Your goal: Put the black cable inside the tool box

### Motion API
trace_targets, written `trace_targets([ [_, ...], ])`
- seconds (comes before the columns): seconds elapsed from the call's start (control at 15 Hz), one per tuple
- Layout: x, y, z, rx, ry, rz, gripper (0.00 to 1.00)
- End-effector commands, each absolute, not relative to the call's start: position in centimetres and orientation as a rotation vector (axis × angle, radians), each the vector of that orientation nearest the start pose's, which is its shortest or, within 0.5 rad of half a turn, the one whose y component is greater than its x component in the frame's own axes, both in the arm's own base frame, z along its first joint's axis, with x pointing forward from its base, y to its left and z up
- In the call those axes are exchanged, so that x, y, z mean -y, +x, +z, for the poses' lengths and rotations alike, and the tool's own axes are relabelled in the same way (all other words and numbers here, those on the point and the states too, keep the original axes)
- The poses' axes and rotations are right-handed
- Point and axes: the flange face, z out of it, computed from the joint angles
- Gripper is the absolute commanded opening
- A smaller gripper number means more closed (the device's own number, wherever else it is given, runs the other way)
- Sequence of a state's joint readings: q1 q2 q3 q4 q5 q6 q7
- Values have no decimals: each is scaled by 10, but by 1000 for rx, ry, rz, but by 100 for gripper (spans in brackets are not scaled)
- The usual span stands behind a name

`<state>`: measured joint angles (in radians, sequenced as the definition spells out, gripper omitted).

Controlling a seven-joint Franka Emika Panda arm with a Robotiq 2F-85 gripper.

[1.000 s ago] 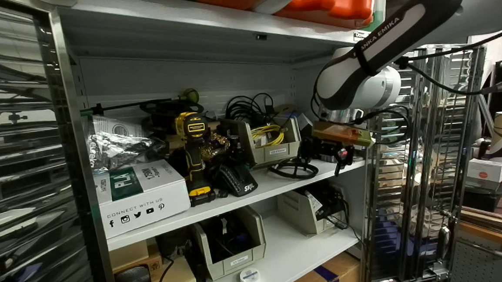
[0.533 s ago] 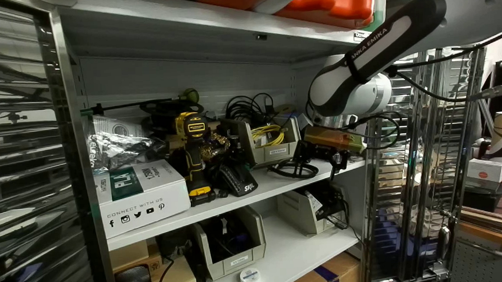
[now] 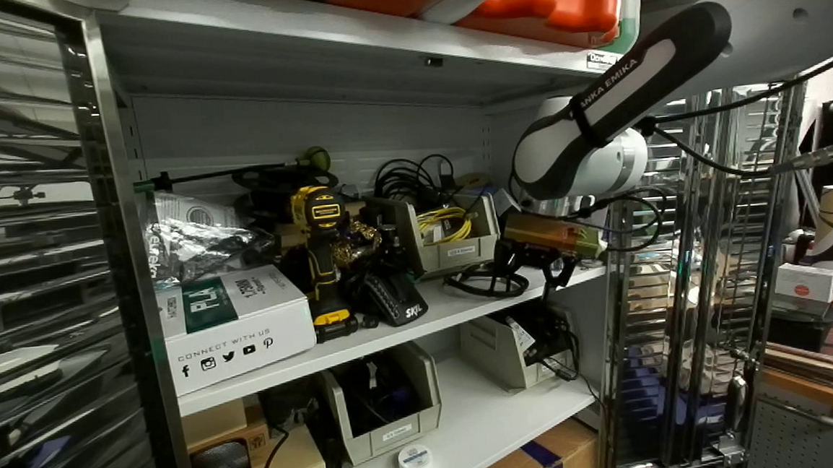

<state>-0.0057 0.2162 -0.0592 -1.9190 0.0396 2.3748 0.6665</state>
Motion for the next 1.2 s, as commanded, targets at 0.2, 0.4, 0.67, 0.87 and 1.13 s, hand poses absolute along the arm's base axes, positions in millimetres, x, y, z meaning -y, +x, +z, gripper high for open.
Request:
trace_targets([
  [0.2,34,624,409,-1125,-2811,-326,15],
  [0.4,33,618,408,-1102,-2821,-310,0],
  [0.67,33,599,414,-1036,-2824,-352,3],
  [0.87,33,582,426,-1014,-2780,-406,3],
  [1.13,31,574,447,-983,-2728,-541,3],
])
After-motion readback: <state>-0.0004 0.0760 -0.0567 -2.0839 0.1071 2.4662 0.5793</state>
